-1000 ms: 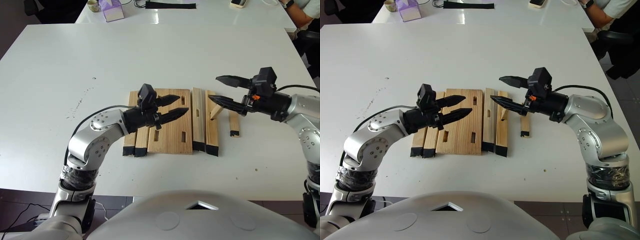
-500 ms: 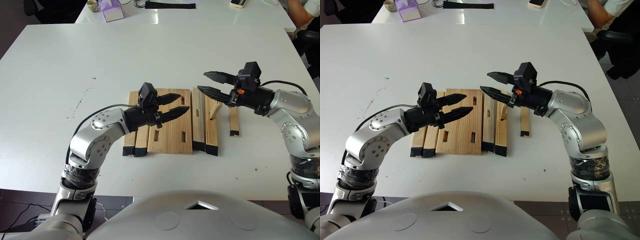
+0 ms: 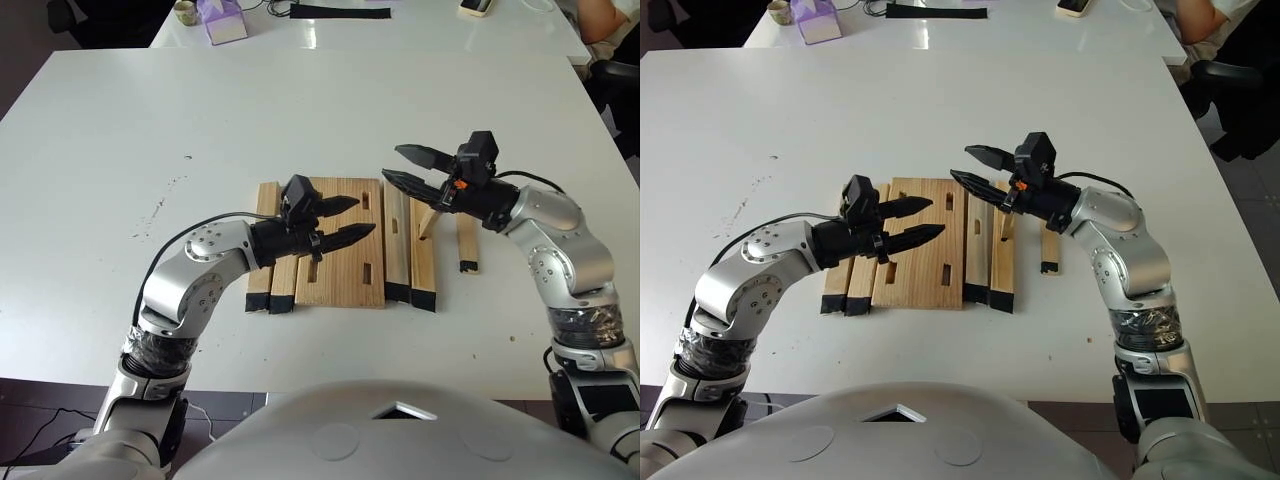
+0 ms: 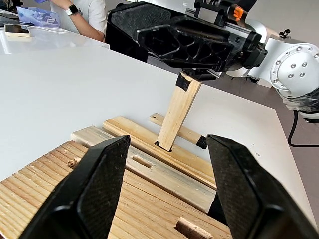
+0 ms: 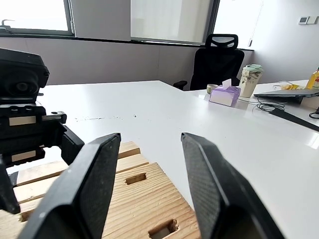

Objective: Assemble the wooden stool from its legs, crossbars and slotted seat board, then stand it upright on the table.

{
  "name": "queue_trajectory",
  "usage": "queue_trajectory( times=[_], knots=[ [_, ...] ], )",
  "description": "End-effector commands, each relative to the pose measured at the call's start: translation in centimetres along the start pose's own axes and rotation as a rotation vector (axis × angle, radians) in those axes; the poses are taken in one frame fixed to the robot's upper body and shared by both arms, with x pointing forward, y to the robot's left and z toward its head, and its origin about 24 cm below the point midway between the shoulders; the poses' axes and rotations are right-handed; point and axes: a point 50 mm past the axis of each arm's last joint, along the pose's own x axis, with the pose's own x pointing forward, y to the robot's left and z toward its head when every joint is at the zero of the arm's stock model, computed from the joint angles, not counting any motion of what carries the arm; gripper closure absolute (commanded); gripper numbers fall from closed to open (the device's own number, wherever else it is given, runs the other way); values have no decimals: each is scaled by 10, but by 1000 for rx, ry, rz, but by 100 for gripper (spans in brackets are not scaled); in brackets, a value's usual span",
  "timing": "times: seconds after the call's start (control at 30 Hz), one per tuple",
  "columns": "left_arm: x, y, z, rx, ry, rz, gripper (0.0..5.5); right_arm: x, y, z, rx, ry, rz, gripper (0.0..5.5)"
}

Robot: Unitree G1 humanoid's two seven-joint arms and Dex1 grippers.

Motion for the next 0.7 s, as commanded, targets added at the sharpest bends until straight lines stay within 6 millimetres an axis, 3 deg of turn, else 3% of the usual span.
queue_trajectory(
  times=[0.03,0.2,0.27,0.37,0.47,0.57,0.7],
  knots=[
    [-2,1,-2,9,22,7,266,-6,3,12,50,-44,-43,325],
    [-4,-1,-6,1,18,23,266,-16,25,70,60,-197,47,325],
    [-8,3,-10,-3,30,69,266,-26,46,71,102,-145,154,325],
    [-15,8,-14,-7,45,132,266,-47,63,38,153,93,220,325],
    [-18,10,-15,-3,49,143,266,-68,58,-3,149,312,182,325],
    [-16,11,-14,6,54,137,266,-78,49,-30,137,394,132,325],
    [-14,11,-14,12,56,133,266,-73,40,-61,109,422,34,325]
  ],
)
